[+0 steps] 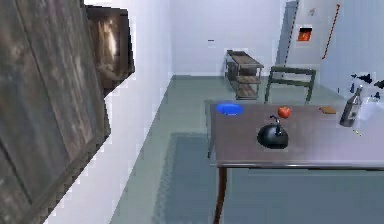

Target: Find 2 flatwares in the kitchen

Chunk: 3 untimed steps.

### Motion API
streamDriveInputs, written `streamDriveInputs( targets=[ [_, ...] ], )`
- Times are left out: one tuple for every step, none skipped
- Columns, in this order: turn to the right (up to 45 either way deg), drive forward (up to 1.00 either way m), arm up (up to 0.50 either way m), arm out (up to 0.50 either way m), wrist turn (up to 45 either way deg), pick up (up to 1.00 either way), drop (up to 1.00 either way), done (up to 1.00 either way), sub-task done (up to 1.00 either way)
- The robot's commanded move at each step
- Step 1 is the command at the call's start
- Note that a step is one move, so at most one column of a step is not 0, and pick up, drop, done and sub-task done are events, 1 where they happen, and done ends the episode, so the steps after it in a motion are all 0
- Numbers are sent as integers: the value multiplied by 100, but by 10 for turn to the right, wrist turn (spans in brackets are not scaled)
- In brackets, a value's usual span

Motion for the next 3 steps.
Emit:
streamDriveInputs(
  targets=[
    [-120, 0, 0, 0, 0, 0, 0, 0, 0],
    [0, 20, 0, 0, 0, 0, 0, 0, 0],
    [270, 0, 0, 0, 0, 0, 0, 0, 0]
  ],
)
